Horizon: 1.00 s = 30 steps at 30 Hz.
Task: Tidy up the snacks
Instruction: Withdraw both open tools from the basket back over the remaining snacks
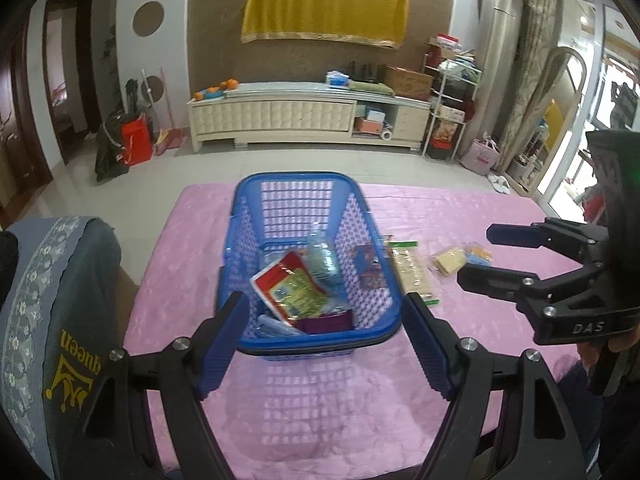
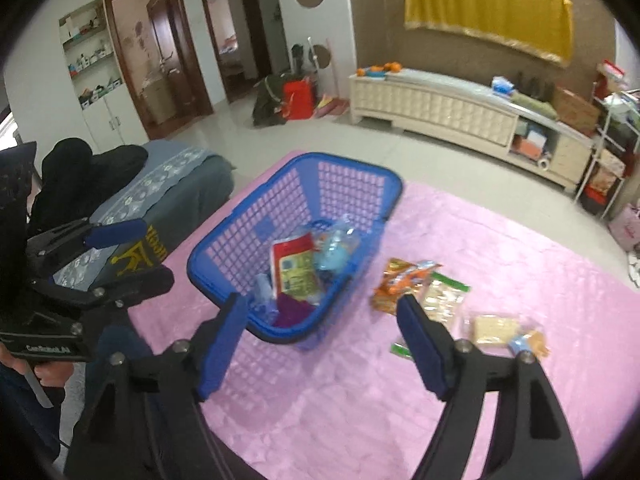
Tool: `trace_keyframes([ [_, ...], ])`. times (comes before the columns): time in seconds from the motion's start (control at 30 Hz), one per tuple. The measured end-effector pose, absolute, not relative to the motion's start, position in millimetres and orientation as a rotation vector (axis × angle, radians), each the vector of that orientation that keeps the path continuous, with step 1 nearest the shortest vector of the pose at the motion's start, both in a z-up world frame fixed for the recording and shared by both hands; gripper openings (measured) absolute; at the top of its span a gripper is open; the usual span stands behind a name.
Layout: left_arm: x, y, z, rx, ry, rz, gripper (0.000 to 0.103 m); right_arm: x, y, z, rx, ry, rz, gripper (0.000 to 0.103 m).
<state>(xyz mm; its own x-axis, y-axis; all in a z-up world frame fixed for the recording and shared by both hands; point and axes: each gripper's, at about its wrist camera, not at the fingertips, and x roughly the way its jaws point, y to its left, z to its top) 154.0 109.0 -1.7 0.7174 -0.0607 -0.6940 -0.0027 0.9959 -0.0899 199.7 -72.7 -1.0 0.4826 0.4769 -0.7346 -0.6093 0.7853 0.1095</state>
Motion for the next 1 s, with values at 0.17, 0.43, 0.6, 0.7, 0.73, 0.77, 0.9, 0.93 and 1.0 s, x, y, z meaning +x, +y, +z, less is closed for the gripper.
trace_keyframes([
  [0.17,154,81,2,-0.067,0.76,-0.072,0.077,191,-101,7,-0.159,0.825,0.633,0.086],
  [0.43,165,43,2,-0.021,0.761,-0.126,0.082,189,-139,10,-0.129,0.808,0.558,0.095],
  [0.6,177,18,0,-0.015,0.775,-0.15,0.082,187,-173,10,-0.125,0.789,0.491,0.103],
  [0.7,187,2,-3,-0.005,0.786,-0.167,0.082,191,-191,9,-0.107,0.793,0.469,0.103],
  [0.73,190,-4,-4,-0.003,0.791,-0.171,0.082,193,-198,9,-0.101,0.795,0.463,0.103],
  [0.77,195,-11,-6,0.001,0.797,-0.176,0.082,195,-204,7,-0.097,0.797,0.454,0.103],
  [0.9,209,-31,-14,0.013,0.805,-0.172,0.082,204,-227,-2,-0.091,0.8,0.409,0.103],
  [0.93,212,-37,-16,0.018,0.809,-0.171,0.082,206,-233,-4,-0.086,0.802,0.399,0.103],
  [1.0,222,-48,-24,0.026,0.825,-0.171,0.082,212,-244,-10,-0.075,0.808,0.383,0.103],
])
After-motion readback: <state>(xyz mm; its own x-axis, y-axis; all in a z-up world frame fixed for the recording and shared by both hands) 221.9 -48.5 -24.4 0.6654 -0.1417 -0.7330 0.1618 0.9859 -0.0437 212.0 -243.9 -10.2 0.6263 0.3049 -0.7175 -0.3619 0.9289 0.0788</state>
